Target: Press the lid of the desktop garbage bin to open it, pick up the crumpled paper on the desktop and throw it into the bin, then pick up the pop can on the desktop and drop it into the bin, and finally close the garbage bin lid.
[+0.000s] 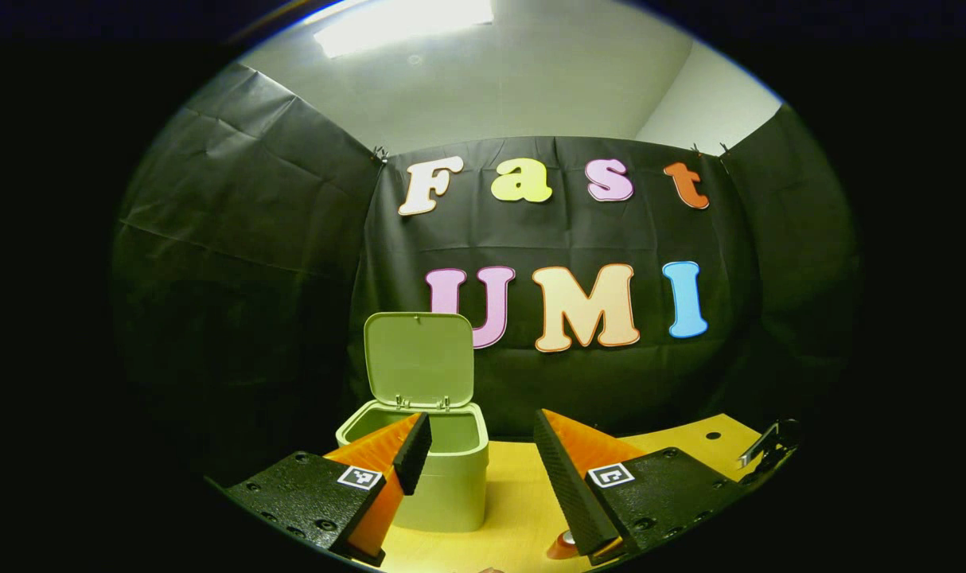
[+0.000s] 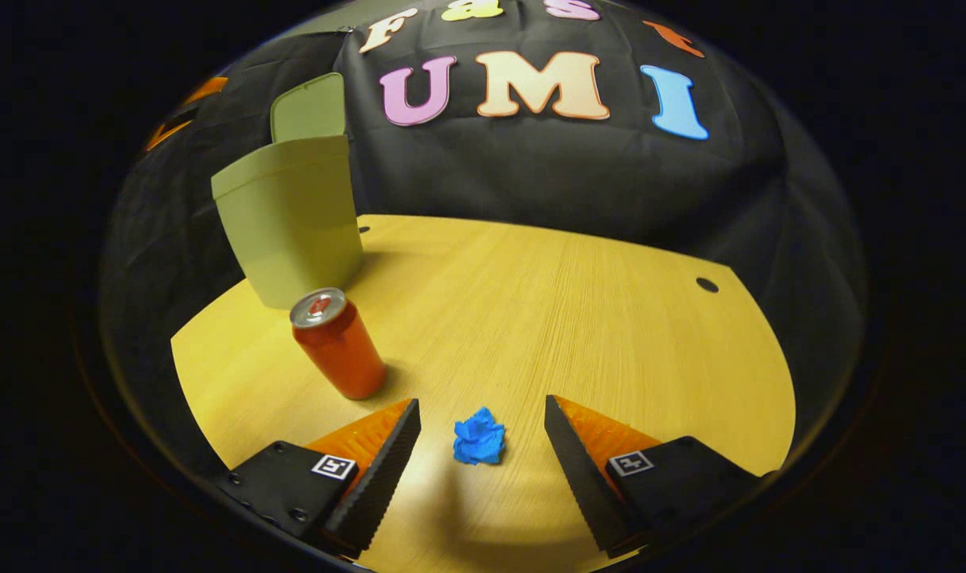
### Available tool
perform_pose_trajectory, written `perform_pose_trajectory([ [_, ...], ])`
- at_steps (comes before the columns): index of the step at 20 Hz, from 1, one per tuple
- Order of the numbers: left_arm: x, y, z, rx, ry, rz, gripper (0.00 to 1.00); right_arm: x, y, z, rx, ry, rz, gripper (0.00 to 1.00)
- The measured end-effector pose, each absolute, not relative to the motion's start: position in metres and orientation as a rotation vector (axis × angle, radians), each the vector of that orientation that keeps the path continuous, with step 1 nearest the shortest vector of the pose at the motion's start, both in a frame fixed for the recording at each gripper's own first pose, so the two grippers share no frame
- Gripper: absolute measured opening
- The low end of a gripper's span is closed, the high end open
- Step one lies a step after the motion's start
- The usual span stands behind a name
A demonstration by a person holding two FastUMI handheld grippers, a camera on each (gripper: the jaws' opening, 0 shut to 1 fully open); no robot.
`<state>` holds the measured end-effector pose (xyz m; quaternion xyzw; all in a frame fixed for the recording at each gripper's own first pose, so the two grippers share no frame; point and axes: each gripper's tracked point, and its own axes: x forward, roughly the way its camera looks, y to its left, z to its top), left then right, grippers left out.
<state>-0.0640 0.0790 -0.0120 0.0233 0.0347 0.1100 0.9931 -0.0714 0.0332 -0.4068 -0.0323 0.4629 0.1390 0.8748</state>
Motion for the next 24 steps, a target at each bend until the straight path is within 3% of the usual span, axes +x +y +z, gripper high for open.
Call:
perform_pose_trajectory([
  [3,-0.068,0.087,-0.018,0.07,0.089,0.219,0.78,-0.08,0.038,-0.431,-0.025,1.055,0.268,0.98],
  [7,-0.07,0.096,-0.023,0.076,0.113,0.222,0.78,-0.084,0.042,-0.446,0.036,1.124,0.277,0.67],
  [9,-0.07,0.099,-0.024,0.072,0.117,0.221,0.78,-0.085,0.043,-0.447,0.067,1.147,0.298,0.34],
  [13,-0.071,0.104,-0.031,0.051,0.135,0.215,0.78,-0.076,0.043,-0.437,0.04,1.079,0.285,0.1],
  [24,-0.058,0.122,-0.039,0.019,0.132,0.154,0.79,0.009,0.103,-0.266,0.121,0.663,0.29,0.09],
])
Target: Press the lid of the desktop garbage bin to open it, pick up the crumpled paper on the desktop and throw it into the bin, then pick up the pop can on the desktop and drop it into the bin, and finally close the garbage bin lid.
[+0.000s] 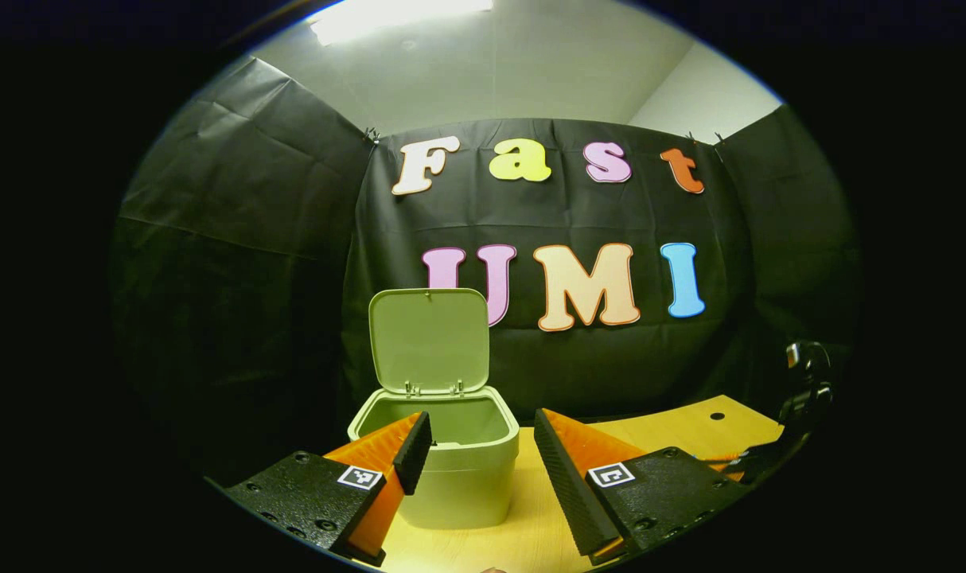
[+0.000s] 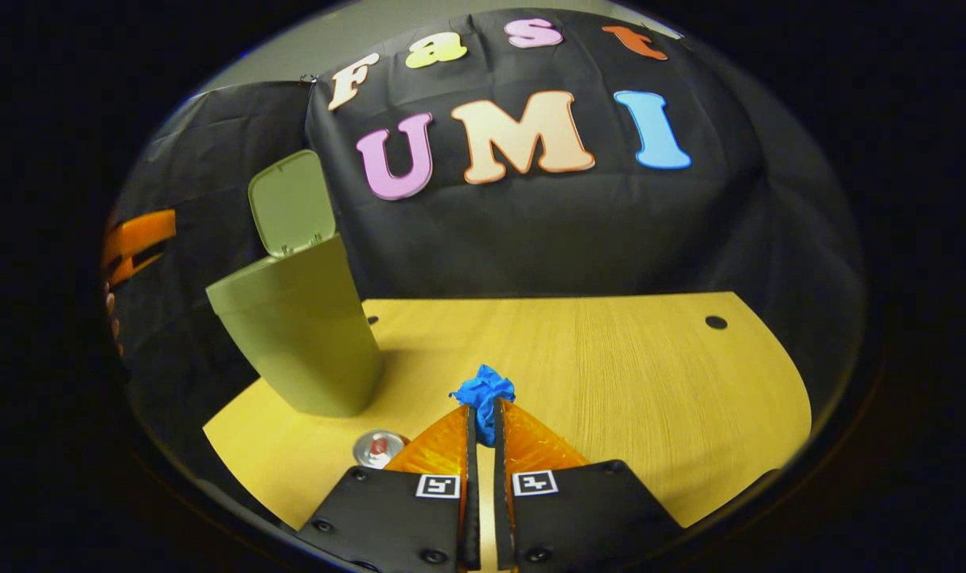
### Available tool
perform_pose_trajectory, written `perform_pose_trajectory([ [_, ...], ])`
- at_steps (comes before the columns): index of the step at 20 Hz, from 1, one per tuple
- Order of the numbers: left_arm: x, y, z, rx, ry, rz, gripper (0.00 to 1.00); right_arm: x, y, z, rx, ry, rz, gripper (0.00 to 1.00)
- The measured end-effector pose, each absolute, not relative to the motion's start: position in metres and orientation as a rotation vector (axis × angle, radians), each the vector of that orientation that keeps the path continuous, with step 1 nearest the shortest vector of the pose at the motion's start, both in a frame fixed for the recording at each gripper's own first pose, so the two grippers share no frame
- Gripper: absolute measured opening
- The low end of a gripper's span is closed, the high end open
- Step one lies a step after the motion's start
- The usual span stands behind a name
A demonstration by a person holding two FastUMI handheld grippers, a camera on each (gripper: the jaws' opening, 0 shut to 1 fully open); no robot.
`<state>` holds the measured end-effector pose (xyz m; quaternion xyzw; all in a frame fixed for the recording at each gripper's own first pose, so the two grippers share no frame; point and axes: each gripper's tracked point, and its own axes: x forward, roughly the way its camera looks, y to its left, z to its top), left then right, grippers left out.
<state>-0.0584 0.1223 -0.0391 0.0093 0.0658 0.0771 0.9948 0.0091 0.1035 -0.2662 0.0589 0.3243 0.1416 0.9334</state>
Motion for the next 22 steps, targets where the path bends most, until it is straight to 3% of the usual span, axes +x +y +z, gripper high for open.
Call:
perform_pose_trajectory([
  [11,-0.057,0.193,-0.061,-0.032,0.145,0.157,0.78,0.069,0.233,-0.125,0.027,0.336,0.44,0.09],
  [17,-0.061,0.233,-0.072,-0.005,0.161,0.158,0.78,0.098,0.306,-0.102,0.031,0.275,0.512,0.09],
  [22,-0.071,0.265,-0.08,-0.013,0.186,0.198,0.8,0.107,0.372,-0.122,0.039,0.322,0.597,0.09],
])
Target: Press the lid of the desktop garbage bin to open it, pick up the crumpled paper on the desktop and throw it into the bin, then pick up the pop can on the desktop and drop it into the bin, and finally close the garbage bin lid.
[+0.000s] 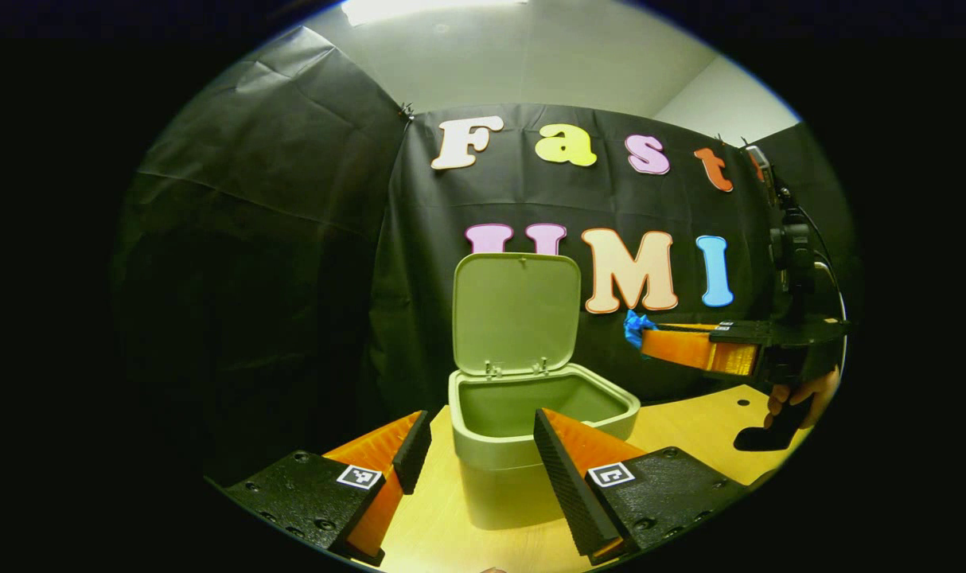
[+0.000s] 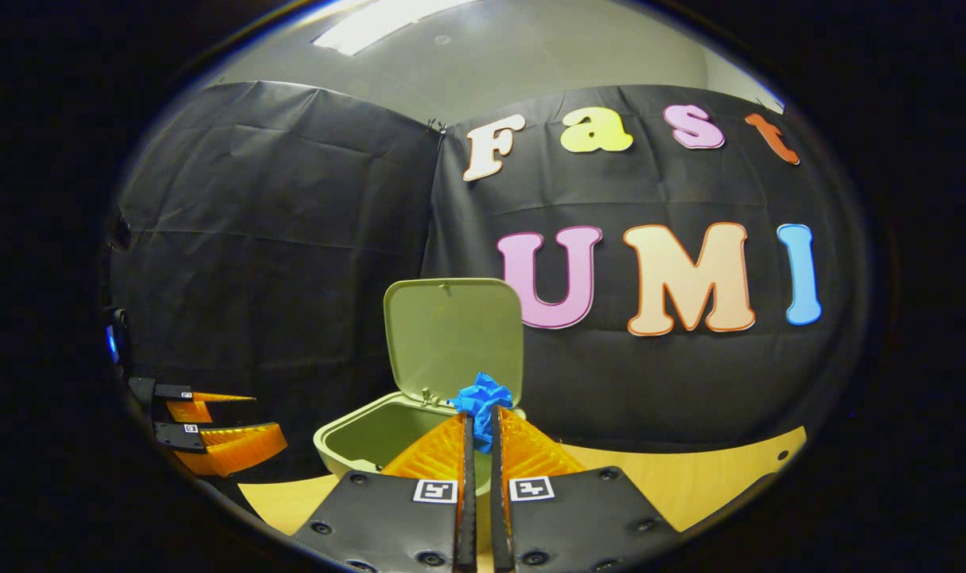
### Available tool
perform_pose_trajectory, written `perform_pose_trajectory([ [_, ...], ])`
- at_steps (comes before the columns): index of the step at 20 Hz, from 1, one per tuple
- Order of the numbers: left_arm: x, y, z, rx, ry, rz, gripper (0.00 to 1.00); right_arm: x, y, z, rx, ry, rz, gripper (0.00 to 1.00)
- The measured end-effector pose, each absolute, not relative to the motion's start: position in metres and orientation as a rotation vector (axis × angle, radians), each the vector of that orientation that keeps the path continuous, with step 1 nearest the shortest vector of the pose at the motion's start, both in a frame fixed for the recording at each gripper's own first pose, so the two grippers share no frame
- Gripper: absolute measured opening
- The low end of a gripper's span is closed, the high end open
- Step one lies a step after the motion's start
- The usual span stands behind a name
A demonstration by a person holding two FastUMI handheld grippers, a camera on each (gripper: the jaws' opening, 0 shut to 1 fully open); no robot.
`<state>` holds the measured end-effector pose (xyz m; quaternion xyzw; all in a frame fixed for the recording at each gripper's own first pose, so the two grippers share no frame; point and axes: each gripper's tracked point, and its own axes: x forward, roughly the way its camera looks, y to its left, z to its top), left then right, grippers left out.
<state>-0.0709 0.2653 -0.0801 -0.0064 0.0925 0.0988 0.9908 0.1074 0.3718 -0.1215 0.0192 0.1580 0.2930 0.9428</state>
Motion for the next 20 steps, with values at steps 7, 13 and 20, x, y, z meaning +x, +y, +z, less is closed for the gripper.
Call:
perform_pose_trajectory([
  [7,-0.084,0.28,-0.085,-0.009,0.209,0.239,0.8,0.112,0.404,-0.156,0.029,0.409,0.62,0.27],
  [13,-0.069,0.23,-0.079,-0.014,0.19,0.148,0.81,0.117,0.353,-0.131,0.052,0.34,0.538,0.96],
  [20,-0.044,0.138,-0.084,-0.069,0.192,-0.01,0.81,0.111,0.219,-0.114,0.039,0.326,0.353,0.96],
])
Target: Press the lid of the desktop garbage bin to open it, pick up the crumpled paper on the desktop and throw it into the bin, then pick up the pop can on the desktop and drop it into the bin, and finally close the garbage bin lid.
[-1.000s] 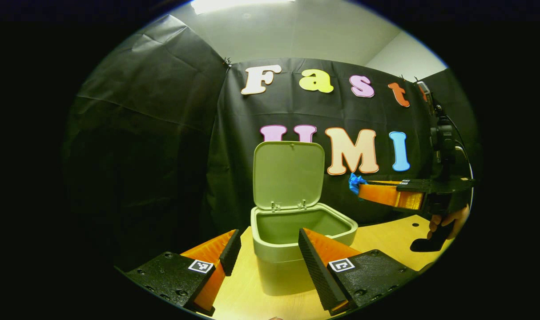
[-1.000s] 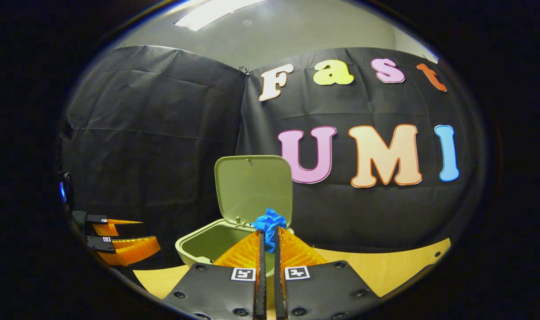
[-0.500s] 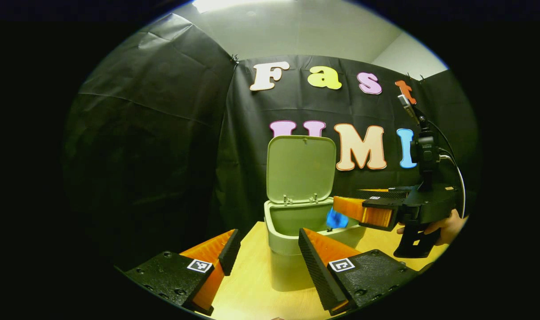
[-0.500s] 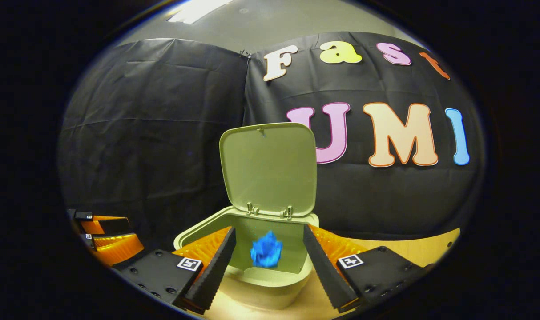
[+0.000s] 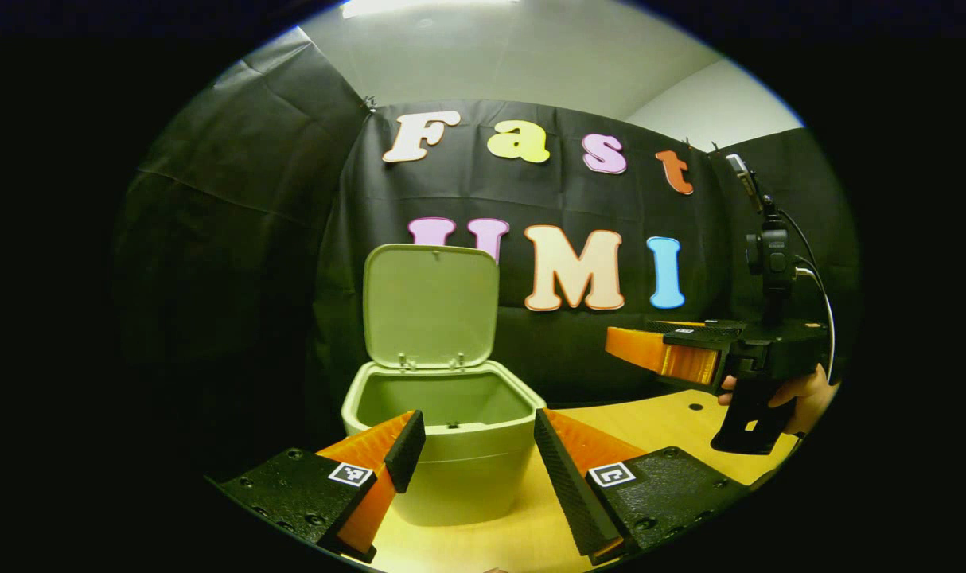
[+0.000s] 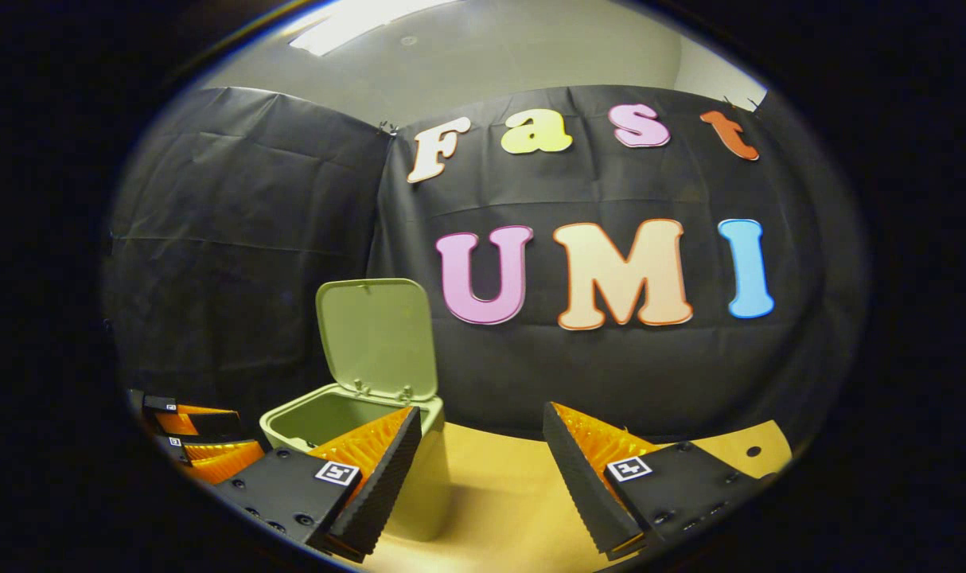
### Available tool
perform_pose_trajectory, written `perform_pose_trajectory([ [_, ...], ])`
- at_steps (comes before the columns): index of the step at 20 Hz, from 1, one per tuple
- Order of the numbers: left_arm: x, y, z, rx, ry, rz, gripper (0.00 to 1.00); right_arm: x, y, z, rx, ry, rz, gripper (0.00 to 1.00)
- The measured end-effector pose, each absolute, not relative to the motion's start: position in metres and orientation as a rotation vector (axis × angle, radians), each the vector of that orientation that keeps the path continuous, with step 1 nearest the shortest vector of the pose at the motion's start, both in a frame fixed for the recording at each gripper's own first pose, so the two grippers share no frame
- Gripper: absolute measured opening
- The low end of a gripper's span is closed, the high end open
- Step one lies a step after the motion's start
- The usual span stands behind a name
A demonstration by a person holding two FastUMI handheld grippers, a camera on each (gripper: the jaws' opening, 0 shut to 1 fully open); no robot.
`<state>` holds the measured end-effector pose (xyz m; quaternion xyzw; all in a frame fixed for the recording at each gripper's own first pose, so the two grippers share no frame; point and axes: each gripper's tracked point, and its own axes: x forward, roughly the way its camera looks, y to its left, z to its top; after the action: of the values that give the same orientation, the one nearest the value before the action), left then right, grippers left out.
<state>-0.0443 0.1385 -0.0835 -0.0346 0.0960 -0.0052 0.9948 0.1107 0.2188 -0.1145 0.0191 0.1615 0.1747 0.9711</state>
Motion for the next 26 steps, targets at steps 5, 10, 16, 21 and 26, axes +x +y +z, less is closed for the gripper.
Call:
perform_pose_trajectory([
  [5,-0.031,0.069,-0.103,-0.101,0.237,-0.152,0.81,0.091,0.129,-0.118,0.017,0.349,0.233,0.96],
  [10,-0.024,0.008,-0.134,-0.157,0.325,-0.272,0.81,0.065,0.06,-0.132,0.002,0.395,0.145,0.96],
  [16,-0.025,-0.023,-0.194,-0.144,0.446,-0.291,0.83,0.036,0.002,-0.154,-0.015,0.461,0.064,0.97],
  [21,-0.032,-0.047,-0.236,-0.119,0.519,-0.314,0.83,0.01,-0.03,-0.176,-0.019,0.546,0.025,0.97],
  [26,-0.044,-0.058,-0.288,-0.111,0.62,-0.296,0.84,-0.01,-0.059,-0.188,-0.024,0.589,-0.023,0.97],
])
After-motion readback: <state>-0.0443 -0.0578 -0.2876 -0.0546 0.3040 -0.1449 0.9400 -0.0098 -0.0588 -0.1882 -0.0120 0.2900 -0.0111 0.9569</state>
